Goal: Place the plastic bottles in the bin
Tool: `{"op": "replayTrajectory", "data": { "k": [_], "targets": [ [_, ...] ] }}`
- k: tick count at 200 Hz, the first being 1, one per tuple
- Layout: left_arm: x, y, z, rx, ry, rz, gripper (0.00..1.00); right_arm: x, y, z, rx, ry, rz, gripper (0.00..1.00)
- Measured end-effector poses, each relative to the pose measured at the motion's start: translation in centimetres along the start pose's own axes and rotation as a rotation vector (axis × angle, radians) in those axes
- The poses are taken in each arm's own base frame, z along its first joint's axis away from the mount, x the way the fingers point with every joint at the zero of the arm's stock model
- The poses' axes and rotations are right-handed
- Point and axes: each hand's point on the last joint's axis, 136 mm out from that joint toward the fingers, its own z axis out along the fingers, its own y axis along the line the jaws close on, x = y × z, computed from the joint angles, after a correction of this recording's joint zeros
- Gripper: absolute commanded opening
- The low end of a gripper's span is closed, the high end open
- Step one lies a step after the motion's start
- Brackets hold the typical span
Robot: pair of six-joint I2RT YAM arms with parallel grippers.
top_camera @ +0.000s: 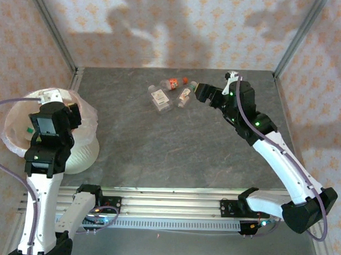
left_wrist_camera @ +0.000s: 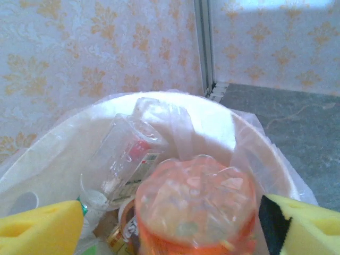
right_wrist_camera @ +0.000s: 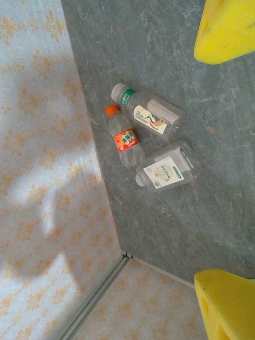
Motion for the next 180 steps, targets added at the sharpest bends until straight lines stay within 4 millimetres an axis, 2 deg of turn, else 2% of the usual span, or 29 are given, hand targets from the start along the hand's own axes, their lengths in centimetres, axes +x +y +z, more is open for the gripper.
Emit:
{"op": "replayTrajectory", "data": {
  "k": [25,61,77,107,121,146,166,180],
  "targets": [
    [-1.3,0.6,-0.8,-0.005,-0.036,-0.044,1.00,0.0,0.0,0.0,0.001,0.001,0.000,0.99],
    [-3.1,0.8,-1.6,0.009,-0.051,-0.110,0.98,0.2,-0.1,0.0,0.005,0.008,-0.001,0.99],
    [-4.1,-0.2,-1.4,0.053,-0.030,-0.136,0.91,0.3,-0.2,0.0,0.007,0.012,-0.001,0.99],
    [-5.1,-1.5,0.2,0.059,0.039,-0.177,0.68,0.3,-0.2,0.0,0.009,0.014,-0.001,0.99],
    [-4.8,-1.9,1.2,0.037,0.074,-0.185,0.60,0.4,-0.3,0.0,0.011,0.017,-0.001,0.99],
    [-3.0,-2.3,3.0,-0.002,0.166,-0.178,0.49,0.7,-0.5,0.0,0.018,0.030,-0.003,0.99],
    [-1.5,-2.1,3.6,-0.030,0.210,-0.189,0.44,1.0,-0.6,0.0,0.023,0.038,-0.005,0.99],
    [0.2,-1.8,3.9,-0.047,0.244,-0.193,0.44,1.1,-0.7,0.1,0.026,0.042,-0.005,0.99]
  ]
}}
